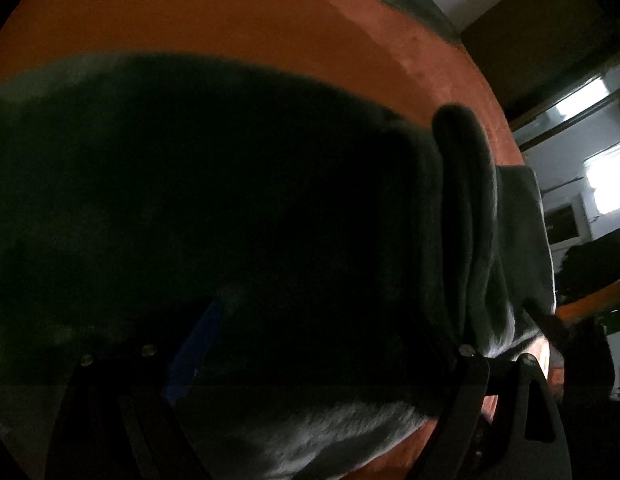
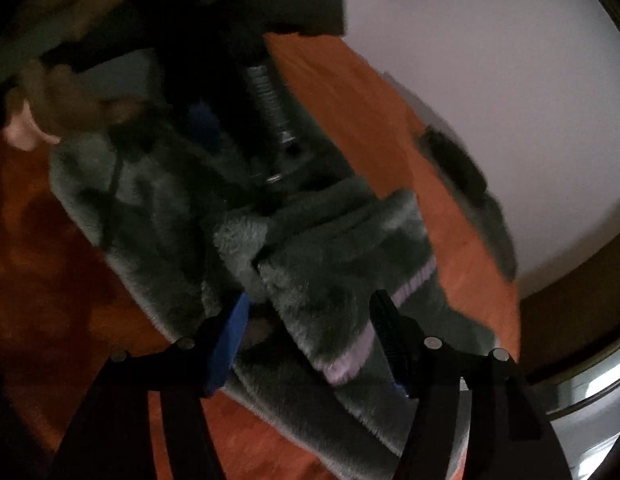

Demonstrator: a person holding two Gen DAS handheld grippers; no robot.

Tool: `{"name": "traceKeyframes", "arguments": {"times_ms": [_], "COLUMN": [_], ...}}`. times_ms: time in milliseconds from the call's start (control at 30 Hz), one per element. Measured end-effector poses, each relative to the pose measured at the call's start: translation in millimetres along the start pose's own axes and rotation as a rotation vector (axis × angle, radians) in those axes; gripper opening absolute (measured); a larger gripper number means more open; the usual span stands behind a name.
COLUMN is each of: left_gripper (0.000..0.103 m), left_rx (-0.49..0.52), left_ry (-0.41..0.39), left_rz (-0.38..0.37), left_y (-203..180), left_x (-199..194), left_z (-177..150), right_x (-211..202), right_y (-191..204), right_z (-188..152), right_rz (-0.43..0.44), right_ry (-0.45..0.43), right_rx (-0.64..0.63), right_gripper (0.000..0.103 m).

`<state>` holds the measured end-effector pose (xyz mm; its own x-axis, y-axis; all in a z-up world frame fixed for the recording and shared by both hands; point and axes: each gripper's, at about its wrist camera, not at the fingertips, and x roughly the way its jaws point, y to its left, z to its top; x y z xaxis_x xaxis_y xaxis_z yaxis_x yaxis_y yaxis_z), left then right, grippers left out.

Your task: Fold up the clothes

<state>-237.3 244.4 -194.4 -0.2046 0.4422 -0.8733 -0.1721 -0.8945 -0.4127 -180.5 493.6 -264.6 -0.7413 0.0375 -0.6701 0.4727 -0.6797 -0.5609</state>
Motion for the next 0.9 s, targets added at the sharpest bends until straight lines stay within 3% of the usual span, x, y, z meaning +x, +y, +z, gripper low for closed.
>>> {"name": "traceKeyframes", "arguments": {"times_ms": [133,267,333,400,500,600,700,800,900], "left_gripper": [0.089,0.089,0.089,0.087,0.088,0.087,0.075,0.064,0.064], "left_rx": [-0.010,0.008,0.047,0.085,0.071,0.089,0.043,-0.040,-0.049], "left_ry": [-0.002,0.030,0.038,0.051,0.067,0.064,0.072,0.085,0.086], "left_rz": [-0.083,-0.175,-0.200,-0.211,-0.235,-0.201,-0.182,-0.201,-0.202], "left_y": [-2,-10,-19,-28,-30,-37,-22,-2,6], "left_x": [-18,-25,-27,-27,-23,-17,-10,-5,-8], "left_z": [-9,-19,-24,-29,-29,-23,-27,-33,-37], "right_x": [-10,2,9,12,14,3,-17,-32,-46], "right_y": [-8,-2,0,-2,-9,-37,-67,-85,-99], "right_z": [6,12,12,15,24,27,28,39,53], "right_rz": [0.049,0.006,0.021,0.034,0.048,0.084,0.088,0.081,0.085], "right_ry": [-0.016,0.022,0.032,0.032,0.029,0.008,-0.048,-0.111,-0.176], "right_rx": [0.026,-0.018,-0.006,0.024,0.082,0.233,0.350,0.390,0.421], "right_gripper": [0.060,0.060,0.051,0.025,0.016,0.015,0.015,0.015,0.015]}}
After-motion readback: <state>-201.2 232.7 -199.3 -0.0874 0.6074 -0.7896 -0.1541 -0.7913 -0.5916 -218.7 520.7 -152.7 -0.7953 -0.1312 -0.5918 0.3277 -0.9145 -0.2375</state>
